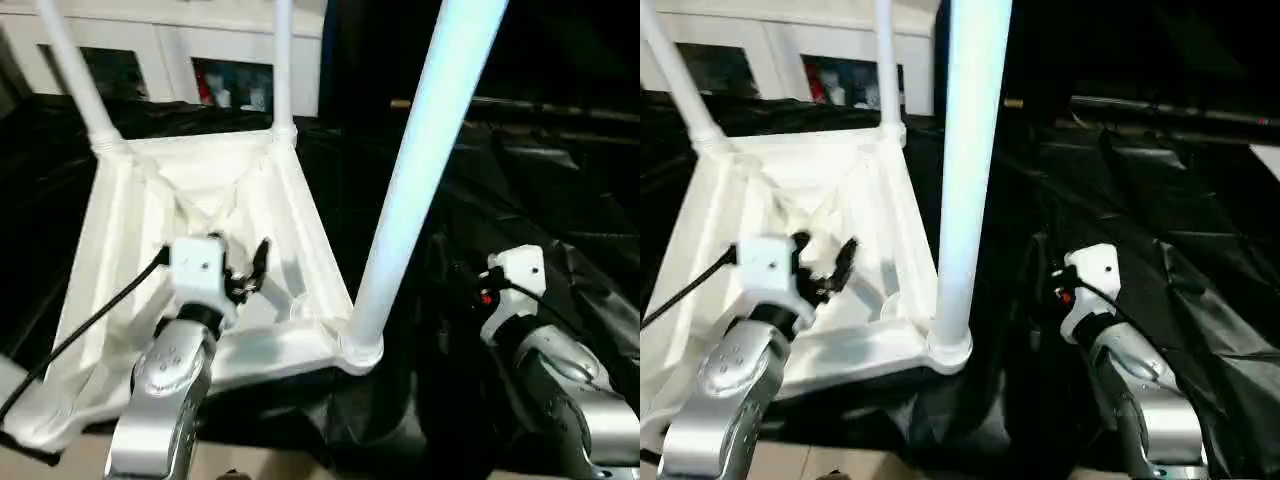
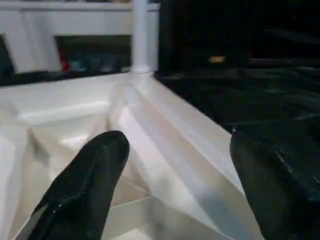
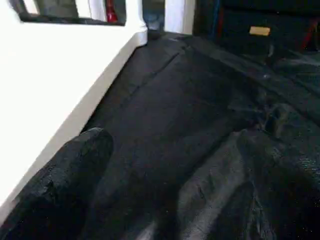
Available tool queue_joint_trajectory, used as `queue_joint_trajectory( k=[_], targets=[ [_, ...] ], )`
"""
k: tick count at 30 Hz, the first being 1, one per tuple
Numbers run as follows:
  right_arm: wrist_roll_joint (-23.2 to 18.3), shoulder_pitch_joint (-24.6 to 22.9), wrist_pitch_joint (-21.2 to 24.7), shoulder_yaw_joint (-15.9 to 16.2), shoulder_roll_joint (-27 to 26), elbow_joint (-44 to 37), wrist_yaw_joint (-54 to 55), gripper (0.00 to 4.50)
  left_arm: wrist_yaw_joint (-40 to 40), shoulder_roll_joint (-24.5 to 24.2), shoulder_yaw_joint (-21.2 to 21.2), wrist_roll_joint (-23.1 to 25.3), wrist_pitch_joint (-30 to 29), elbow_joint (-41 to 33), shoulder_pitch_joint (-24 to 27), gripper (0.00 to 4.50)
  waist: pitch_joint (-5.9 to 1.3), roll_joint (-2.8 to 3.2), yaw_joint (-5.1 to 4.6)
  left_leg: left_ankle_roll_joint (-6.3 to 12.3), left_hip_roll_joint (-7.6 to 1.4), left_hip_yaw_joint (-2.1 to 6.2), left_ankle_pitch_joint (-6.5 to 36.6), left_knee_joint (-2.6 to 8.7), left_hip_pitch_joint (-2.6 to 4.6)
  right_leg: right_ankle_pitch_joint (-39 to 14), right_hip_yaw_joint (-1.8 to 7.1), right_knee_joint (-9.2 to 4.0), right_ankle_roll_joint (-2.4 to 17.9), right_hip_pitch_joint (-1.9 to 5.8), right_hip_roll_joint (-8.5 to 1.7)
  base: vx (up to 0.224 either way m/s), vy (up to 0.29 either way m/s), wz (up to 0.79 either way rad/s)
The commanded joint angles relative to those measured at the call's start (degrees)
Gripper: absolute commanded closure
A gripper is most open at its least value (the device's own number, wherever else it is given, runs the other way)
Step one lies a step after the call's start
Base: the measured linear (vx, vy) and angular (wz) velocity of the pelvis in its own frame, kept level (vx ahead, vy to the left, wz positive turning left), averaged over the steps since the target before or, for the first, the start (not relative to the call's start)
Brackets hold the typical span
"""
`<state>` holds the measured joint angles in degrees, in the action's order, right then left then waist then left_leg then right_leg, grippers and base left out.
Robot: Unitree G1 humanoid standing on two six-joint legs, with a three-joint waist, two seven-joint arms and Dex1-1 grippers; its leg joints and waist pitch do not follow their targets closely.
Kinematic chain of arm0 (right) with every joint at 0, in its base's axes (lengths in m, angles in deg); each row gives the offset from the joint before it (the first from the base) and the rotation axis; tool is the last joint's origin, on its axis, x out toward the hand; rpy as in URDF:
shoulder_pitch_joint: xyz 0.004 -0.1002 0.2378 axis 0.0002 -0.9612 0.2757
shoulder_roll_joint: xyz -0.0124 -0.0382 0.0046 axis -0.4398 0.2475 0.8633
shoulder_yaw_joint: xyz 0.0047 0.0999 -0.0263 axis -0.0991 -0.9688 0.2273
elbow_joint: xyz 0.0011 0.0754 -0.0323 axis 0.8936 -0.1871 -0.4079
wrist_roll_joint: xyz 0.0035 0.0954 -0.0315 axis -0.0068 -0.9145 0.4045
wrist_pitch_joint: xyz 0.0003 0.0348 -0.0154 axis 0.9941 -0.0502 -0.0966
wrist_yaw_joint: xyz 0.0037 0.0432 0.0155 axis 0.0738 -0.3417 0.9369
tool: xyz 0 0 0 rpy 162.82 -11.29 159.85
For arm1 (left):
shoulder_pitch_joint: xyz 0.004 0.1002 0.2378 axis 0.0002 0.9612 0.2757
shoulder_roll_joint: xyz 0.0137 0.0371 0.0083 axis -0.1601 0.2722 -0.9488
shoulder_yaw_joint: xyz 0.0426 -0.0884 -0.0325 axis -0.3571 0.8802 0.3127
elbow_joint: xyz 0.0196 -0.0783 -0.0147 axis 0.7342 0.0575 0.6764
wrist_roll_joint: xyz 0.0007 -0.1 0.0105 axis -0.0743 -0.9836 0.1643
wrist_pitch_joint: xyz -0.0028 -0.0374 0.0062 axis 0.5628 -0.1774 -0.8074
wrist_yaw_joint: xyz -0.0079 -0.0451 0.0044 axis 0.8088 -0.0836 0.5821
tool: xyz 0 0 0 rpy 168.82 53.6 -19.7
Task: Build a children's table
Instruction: Rotate table base
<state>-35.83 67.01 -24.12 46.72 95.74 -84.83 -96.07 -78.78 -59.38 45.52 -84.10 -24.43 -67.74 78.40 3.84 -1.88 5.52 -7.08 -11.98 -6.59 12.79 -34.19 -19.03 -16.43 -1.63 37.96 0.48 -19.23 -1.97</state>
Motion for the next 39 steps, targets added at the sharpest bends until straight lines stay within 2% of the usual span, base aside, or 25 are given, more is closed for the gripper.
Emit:
queue_joint_trajectory(
  k=[1,2,3,4,5,6,8,9,11,14,15,16,17,20,21,22,23,24,25,27,31,34,35,36,39],
  targets=[
    [-0.66,0.57,-1.27,-0.56,-0.11,1.69,-0.38,0.00,3.97,-2.27,-1.55,0.80,1.37,3.68,-0.74,0.71,-2.05,-0.17,0.52,1.56,-0.56,-1.02,7.69,4.29,-0.09,-10.17,2.71,-6.60,6.55,0.83,-4.57,0.000,0.000,0.00],
    [-1.00,0.27,-1.33,-0.27,0.08,1.65,-1.24,0.00,6.50,-2.64,-1.58,-1.08,1.17,4.15,-0.78,0.71,-2.20,-0.15,0.47,1.46,-0.58,-0.98,7.32,4.33,-0.15,-9.15,2.67,-6.54,6.42,0.84,-4.55,0.000,0.000,0.00],
    [-1.46,-0.14,-0.92,0.20,0.51,1.12,-2.47,0.00,10.03,-3.23,-1.34,-4.06,0.02,4.16,-0.78,0.55,-2.63,0.73,0.49,1.07,-0.56,-0.93,6.40,4.23,-0.27,-5.81,2.62,-6.06,6.62,0.89,-4.53,0.000,0.000,0.00],
    [-1.76,-0.44,-0.50,0.81,1.37,0.38,-4.19,0.00,14.43,-4.07,-1.02,-7.48,-0.94,3.71,-0.90,0.44,-3.03,0.80,0.58,0.92,-0.60,-0.91,5.22,4.12,-0.40,-1.19,2.63,-5.64,7.16,1.01,-4.53,0.000,0.000,0.00],
    [-2.28,-0.62,0.13,1.45,2.17,-0.51,-5.98,0.00,20.00,-5.66,-0.77,-11.50,-2.81,3.04,-0.97,0.36,-3.76,1.78,0.65,0.40,-0.50,-0.81,3.00,3.75,-0.58,5.46,2.51,-4.80,8.20,1.09,-4.27,0.000,0.000,0.00],
    [-2.28,-0.62,0.13,1.45,2.17,-0.51,-5.98,0.00,20.00,-5.66,-0.77,-11.50,-2.81,3.04,-0.97,0.36,-3.90,1.29,0.61,0.39,-0.38,-0.93,1.70,3.62,-0.55,8.62,2.41,-4.77,8.46,1.14,-4.11,0.000,0.000,0.00],
    [-3.51,-0.73,1.09,2.12,5.24,-1.76,-10.65,0.00,29.28,-10.42,-2.08,-15.25,-4.86,2.49,-1.76,0.12,-3.84,1.18,0.45,0.89,-0.20,-1.05,0.74,3.67,-1.05,13.08,2.09,-4.47,9.26,1.20,-3.77,0.000,0.000,0.00],
    [-4.45,-0.31,1.69,1.90,7.32,-1.44,-13.51,0.00,33.00,-12.97,-3.38,-15.70,-6.02,2.75,-2.79,0.12,-3.47,1.13,0.61,1.89,-0.10,-1.17,2.20,3.85,-1.04,11.33,2.11,-4.73,9.28,1.15,-3.75,0.000,0.000,0.00],
    [-4.16,0.59,1.37,2.24,10.63,0.00,-17.23,0.00,38.39,-17.30,-5.38,-16.30,-7.56,3.05,-4.29,0.12,-3.28,2.08,0.77,2.08,-0.29,-1.22,4.11,3.91,-0.85,8.42,2.16,-4.94,9.81,0.78,-4.07,0.000,0.000,0.00],
    [-1.93,1.46,0.24,3.03,14.37,1.91,-19.95,0.00,44.10,-21.62,-7.50,-16.92,-9.34,2.93,-5.83,0.12,-3.21,2.03,0.69,1.77,-0.29,-1.35,5.58,4.11,-0.97,5.54,2.15,-5.27,10.22,0.92,-4.24,0.000,0.000,0.00],
    [-1.24,1.18,-0.61,3.07,16.11,2.53,-21.55,0.00,46.23,-23.26,-8.97,-15.77,-9.12,3.63,-6.57,0.12,-3.30,1.85,0.76,1.80,-0.32,-1.45,5.84,4.09,-0.84,4.24,2.29,-5.35,10.23,0.92,-4.23,0.000,0.000,0.00],
    [-0.53,0.04,-1.63,2.78,18.32,3.07,-23.20,0.00,48.24,-25.31,-12.43,-10.53,-5.63,6.66,-8.21,0.12,-3.54,2.37,0.90,2.13,-0.33,-1.53,5.90,3.92,-0.71,4.35,2.34,-5.58,10.18,0.95,-4.24,0.000,0.000,0.00],
    [-0.53,0.04,-1.63,2.78,18.32,3.07,-23.20,0.00,48.24,-25.31,-12.43,-10.53,-5.63,6.66,-8.21,0.12,-3.51,2.14,0.92,2.50,-0.28,-1.55,5.36,3.90,-0.81,5.03,2.39,-5.56,10.21,1.00,-4.21,0.000,0.000,0.00],
    [-0.74,-1.78,-1.01,3.37,20.65,1.51,-25.06,0.00,49.32,-25.86,-14.72,-7.44,-2.17,10.30,-10.43,0.12,-3.72,2.37,0.97,2.88,-0.15,-1.56,3.90,3.77,-1.25,6.04,2.34,-5.41,9.80,1.34,-4.32,0.000,0.000,0.00],
    [-1.55,-2.98,0.38,3.77,21.83,-0.52,-26.14,0.00,49.98,-25.57,-15.25,-7.28,-1.19,11.63,-11.45,0.12,-3.91,3.26,0.94,2.78,-0.31,-1.50,4.31,3.64,-1.07,7.24,2.28,-5.53,10.43,1.27,-4.26,0.000,0.000,0.00],
    [-1.92,-4.12,1.28,4.27,22.84,-2.31,-27.01,0.00,50.59,-25.17,-15.72,-7.18,-0.46,12.91,-12.31,0.12,-3.95,2.96,0.97,2.86,-0.27,-1.45,4.09,3.61,-1.21,8.14,2.34,-5.34,10.70,1.50,-4.22,0.000,0.000,0.00],
    [-1.66,-5.30,1.74,4.76,23.82,-3.96,-27.45,0.00,50.88,-24.52,-16.15,-6.92,0.48,14.24,-13.14,0.12,-3.92,3.98,1.10,2.90,-0.23,-1.31,4.12,3.62,-1.28,8.18,2.26,-5.16,10.94,1.36,-4.29,0.000,0.000,0.00],
    [-1.37,-5.79,1.80,5.01,24.30,-4.60,-27.70,0.00,51.13,-24.33,-16.42,-6.90,0.80,14.85,-13.60,0.12,-3.79,3.52,0.91,3.05,-0.23,-1.48,4.63,3.67,-1.28,7.61,2.25,-5.57,10.85,1.36,-4.20,0.000,0.000,0.00],
    [-0.96,-6.53,1.74,5.11,24.65,-5.38,-27.62,0.00,51.15,-24.00,-16.66,-6.96,0.99,15.42,-13.95,0.12,-4.09,4.30,0.98,2.95,-0.21,-1.32,4.86,3.53,-1.23,7.04,2.30,-5.26,11.18,1.47,-4.32,0.000,0.000,0.00],
    [-0.80,-7.43,1.88,4.95,24.88,-6.41,-27.33,0.00,50.92,-23.63,-16.89,-6.90,1.37,15.99,-14.23,0.12,-4.01,3.82,0.72,2.99,-0.19,-1.53,5.07,3.58,-1.40,5.39,2.38,-5.65,10.82,1.55,-4.27,0.000,0.000,0.00],
    [-2.10,-12.60,3.90,0.82,25.01,-12.92,-24.61,0.00,48.05,-20.83,-16.12,-7.16,2.90,17.76,-14.08,0.12,-4.09,4.13,0.22,3.47,-0.18,-1.75,4.84,3.50,-1.42,2.24,2.58,-5.97,9.86,1.28,-4.13,0.000,0.000,0.00],
    [-2.89,-16.33,6.46,-2.44,27.00,-18.29,-24.66,0.00,46.16,-19.38,-15.49,-6.55,5.51,19.02,-13.21,0.12,-4.04,3.45,-0.10,3.83,-0.32,-1.89,5.34,3.52,-1.29,-0.39,2.67,-6.14,8.93,1.22,-4.07,0.000,0.000,0.00],
    [-3.62,-17.83,8.25,-4.62,28.21,-20.61,-25.17,0.00,45.26,-18.90,-15.29,-6.13,7.12,19.70,-12.70,0.12,-3.87,2.36,-0.94,4.16,-0.33,-2.20,5.70,3.51,-1.36,-1.72,2.83,-6.63,7.88,1.10,-3.79,0.000,0.000,0.00],
    [-3.62,-17.83,8.25,-4.62,28.21,-20.61,-25.17,0.00,45.26,-18.90,-15.29,-6.13,7.12,19.70,-12.70,0.12,-4.07,2.92,-0.82,4.12,-0.42,-1.92,5.35,3.54,-1.34,-1.48,2.79,-6.16,7.87,1.27,-3.99,0.000,0.000,0.00],
    [-4.51,-20.19,11.13,-8.98,30.79,-24.41,-26.40,0.00,44.26,-18.36,-14.95,-5.60,9.14,21.07,-12.42,0.12,-3.85,2.95,-1.93,4.39,-0.46,-2.18,5.88,3.56,-1.26,-3.44,2.85,-6.62,7.53,0.68,-3.98,0.000,0.000,0.00]
  ],
)
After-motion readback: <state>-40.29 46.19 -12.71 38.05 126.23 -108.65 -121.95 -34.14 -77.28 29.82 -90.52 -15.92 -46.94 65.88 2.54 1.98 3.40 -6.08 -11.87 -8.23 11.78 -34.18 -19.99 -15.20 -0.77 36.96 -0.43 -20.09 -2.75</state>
